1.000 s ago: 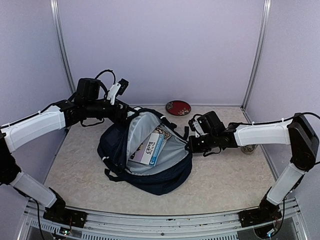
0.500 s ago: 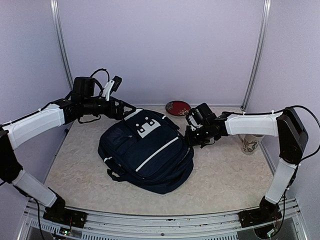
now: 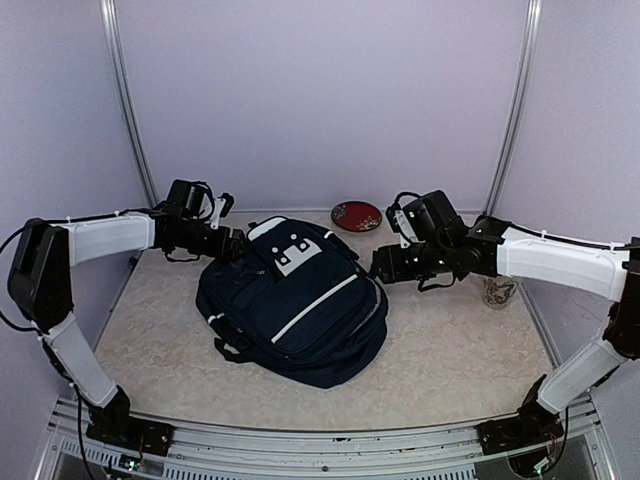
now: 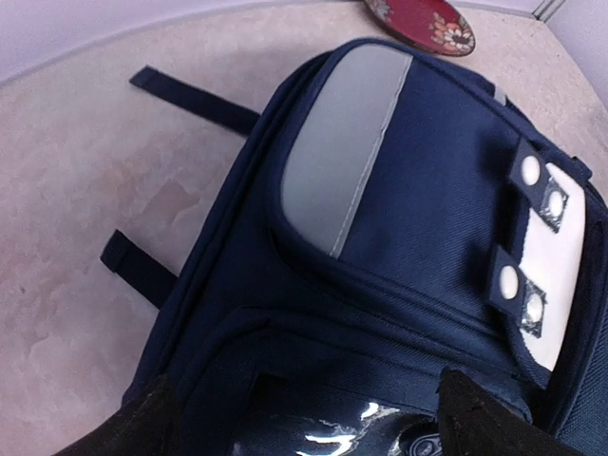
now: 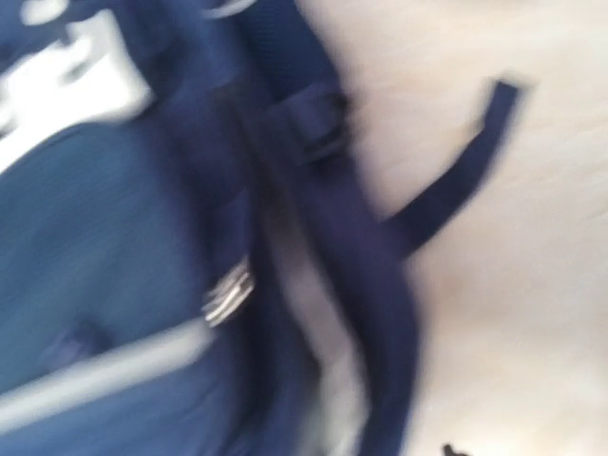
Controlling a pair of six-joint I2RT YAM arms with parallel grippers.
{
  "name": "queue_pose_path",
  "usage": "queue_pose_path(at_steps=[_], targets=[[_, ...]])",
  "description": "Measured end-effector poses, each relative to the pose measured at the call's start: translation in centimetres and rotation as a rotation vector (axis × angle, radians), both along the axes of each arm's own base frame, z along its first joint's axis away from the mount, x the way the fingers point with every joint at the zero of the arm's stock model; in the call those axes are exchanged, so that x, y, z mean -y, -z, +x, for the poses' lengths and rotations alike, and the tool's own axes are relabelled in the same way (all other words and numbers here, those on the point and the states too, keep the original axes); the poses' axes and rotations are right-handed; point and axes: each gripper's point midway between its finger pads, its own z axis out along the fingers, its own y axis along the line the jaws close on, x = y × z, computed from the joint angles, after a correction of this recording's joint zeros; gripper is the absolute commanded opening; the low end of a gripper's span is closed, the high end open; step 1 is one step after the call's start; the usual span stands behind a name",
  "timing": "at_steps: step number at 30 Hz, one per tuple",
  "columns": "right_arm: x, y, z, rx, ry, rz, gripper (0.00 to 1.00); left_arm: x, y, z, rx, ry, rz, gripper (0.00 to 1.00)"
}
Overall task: Pack the student bag
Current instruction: Adjust the student bag at the center of the board.
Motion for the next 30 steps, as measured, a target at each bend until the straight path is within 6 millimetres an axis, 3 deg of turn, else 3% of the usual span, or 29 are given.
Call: queue_pose_path(at_steps=[3,7,10,13,17,21,26,30], targets=[[-1.5,1.5,-3.0,-0.061,-0.084,0.117,0.60,0.3,1.9,-0.2,-0.049,0.019,0.006,0.79],[-2.5,6.8,-5.8,-0.220,-0.131,0.196,0.60,0.6,3.2,-0.4,-0.081,0.039,0.006,0.83],[-3.3,9.2,-6.5,-0.296,-0.147,0.220,0.60,0.8,3.8,-0.3,-0.101,0.049,0.015,0.82],[-4.0,10.3,-6.2,-0.314,-0.152,0.224,0.60,0.9,3.9,-0.4,-0.116,0.056,0.032,0.77],[-4.1,10.6,-4.3,-0.302,-0.144,0.203,0.59,1.2,4.3,-1.2,-0.153,0.060,0.057,0.75],[-3.6,10.9,-0.8,-0.297,-0.116,0.172,0.58,1.6,5.3,-3.9,-0.170,0.055,0.075,0.75],[-4.2,9.9,4.2,-0.243,-0.093,0.131,0.58,2.9,4.2,-11.1,-0.179,0.070,0.074,0.75],[-5.7,8.2,6.6,-0.187,-0.124,0.126,0.59,4.7,2.5,-17.1,-0.180,0.128,0.004,0.75]])
